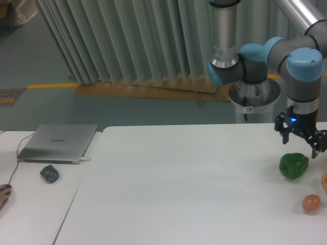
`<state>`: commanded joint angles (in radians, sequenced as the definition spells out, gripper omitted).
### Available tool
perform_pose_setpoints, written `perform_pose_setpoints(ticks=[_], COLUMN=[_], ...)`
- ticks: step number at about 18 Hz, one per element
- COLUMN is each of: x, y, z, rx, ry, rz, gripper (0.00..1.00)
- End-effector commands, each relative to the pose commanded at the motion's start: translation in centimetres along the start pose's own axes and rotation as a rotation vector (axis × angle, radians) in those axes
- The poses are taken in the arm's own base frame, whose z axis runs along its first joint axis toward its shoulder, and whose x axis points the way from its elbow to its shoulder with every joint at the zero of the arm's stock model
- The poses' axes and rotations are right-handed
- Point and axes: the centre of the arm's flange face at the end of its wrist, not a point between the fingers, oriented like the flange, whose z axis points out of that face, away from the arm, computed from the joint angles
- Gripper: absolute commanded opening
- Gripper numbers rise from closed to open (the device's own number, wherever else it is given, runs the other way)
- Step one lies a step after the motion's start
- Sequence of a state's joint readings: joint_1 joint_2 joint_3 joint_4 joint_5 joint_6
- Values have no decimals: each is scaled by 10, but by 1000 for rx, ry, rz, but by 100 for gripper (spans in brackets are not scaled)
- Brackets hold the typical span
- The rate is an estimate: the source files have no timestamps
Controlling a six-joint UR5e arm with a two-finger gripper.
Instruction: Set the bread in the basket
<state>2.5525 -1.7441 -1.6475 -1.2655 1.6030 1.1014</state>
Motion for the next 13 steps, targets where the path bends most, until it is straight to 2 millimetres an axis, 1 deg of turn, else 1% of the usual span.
perform_pose_setpoints(ticks=[4, 5, 8, 11, 12, 13], x=[1, 7, 17, 14, 11, 3], y=[1, 4, 9, 9, 5, 1], z=[-1, 10, 19, 19, 16, 14], rx=[-3, -15, -28, -51, -47, -59], ry=[2, 25, 44, 30, 22, 13], rz=[0, -2, -35, -30, -14, 17], gripper=[100, 100, 100, 100, 100, 100])
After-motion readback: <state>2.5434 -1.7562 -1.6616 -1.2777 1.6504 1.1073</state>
